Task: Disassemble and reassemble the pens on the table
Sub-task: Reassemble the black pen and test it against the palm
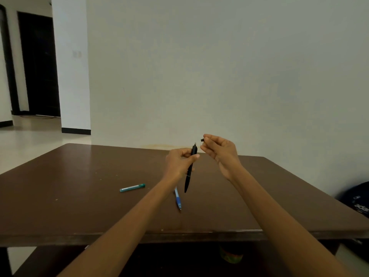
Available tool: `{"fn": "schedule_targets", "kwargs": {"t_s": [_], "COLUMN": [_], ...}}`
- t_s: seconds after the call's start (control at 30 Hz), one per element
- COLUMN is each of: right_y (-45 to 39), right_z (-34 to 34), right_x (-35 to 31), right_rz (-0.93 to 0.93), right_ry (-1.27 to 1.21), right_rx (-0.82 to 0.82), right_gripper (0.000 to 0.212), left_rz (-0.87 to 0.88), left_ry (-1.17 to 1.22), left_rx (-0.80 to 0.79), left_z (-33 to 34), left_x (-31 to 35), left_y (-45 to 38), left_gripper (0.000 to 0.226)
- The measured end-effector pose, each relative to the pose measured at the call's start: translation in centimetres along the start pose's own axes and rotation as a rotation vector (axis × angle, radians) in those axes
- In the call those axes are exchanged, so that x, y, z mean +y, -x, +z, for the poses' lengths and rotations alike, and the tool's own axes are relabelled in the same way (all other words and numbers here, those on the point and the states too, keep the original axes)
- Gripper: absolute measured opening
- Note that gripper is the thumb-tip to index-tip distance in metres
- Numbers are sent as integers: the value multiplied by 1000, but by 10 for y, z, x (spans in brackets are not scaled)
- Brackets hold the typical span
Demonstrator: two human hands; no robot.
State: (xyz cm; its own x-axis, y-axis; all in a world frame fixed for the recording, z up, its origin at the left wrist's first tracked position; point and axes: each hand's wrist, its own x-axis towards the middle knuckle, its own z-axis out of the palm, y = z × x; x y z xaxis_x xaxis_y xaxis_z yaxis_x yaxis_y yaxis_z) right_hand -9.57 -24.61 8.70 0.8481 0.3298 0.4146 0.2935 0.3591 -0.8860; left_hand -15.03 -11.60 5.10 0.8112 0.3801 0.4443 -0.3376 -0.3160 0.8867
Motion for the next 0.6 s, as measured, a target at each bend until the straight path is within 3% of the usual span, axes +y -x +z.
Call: {"fn": "schedule_targets", "kwargs": {"t_s": [0.1,0.37,0.6], "right_y": [9,28,35], "right_z": [0,-2,-2], "right_x": [-16,-30,-36], "right_rz": [-18,10,-11], "right_ry": [22,114,108], "right_rx": [-32,-50,-47], "right_gripper": [9,17,15], "left_rz": [26,101,143], "left_ry": [-51,-145,-253], "left_rx": [-13,-62,-70], "left_z": [-1,0,0], "left_x": [9,33,39], "left_y": [8,23,29], "left_gripper": [23,13,22]}}
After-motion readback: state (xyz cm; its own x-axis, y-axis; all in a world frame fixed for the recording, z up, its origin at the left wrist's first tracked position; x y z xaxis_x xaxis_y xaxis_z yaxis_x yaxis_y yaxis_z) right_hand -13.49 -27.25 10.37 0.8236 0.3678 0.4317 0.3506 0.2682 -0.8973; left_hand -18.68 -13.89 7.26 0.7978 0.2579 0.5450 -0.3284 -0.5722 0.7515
